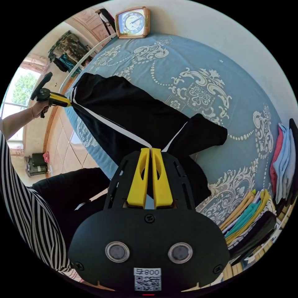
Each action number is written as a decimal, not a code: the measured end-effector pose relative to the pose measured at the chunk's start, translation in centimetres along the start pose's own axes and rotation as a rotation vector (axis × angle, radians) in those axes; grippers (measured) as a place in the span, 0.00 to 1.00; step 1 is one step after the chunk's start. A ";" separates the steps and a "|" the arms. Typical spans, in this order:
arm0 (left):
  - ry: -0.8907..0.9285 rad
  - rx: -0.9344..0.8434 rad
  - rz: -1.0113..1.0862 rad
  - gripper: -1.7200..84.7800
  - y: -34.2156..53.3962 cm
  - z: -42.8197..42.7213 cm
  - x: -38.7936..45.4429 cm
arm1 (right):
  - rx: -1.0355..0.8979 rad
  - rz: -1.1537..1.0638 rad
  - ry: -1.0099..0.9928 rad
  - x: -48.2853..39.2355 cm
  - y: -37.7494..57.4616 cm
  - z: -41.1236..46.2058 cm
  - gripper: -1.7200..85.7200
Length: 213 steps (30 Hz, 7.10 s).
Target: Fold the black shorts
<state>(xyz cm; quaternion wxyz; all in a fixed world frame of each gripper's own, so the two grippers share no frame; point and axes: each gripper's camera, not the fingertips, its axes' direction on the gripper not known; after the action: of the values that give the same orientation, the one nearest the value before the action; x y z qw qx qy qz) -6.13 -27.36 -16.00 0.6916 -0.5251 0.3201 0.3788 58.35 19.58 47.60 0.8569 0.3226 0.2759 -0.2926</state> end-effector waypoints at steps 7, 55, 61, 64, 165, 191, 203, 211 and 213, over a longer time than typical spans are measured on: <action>-0.001 -0.069 -0.021 0.03 0.3 4.7 -0.2 | -0.011 0.047 -0.035 0.4 3.5 4.0 0.03; 0.623 0.231 0.322 0.07 -10.4 25.8 8.9 | -0.012 0.116 -0.182 8.1 16.9 27.2 0.04; 0.723 0.309 0.463 0.11 -15.7 29.6 13.5 | 0.002 0.068 -0.144 8.3 18.1 28.1 0.04; 0.721 0.326 0.474 0.12 -18.1 31.2 14.9 | 0.016 0.039 -0.129 8.4 18.8 28.4 0.04; 0.281 0.382 0.799 0.12 -32.4 38.9 51.5 | 0.582 0.855 -0.458 34.0 49.2 36.4 0.16; 0.297 0.304 0.805 0.10 -22.9 38.4 41.8 | 0.508 0.935 -0.469 35.0 43.8 35.8 0.09; 0.331 0.565 0.161 0.10 -0.9 35.7 10.8 | 0.543 0.950 -0.489 31.2 38.7 33.1 0.13; 0.219 0.679 -0.746 0.13 20.9 37.4 -10.6 | 0.450 0.809 -0.472 25.5 32.0 30.4 0.12; 0.269 0.702 -0.834 0.14 23.5 38.2 -13.5 | 0.439 0.695 -0.465 23.5 28.6 29.3 0.12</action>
<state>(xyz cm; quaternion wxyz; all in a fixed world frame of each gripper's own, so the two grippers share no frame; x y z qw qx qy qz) -31.49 10.86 -6.70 0.8692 -0.3892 0.2775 -0.1265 102.02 8.83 62.02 0.8546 0.4952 -0.1163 -0.1042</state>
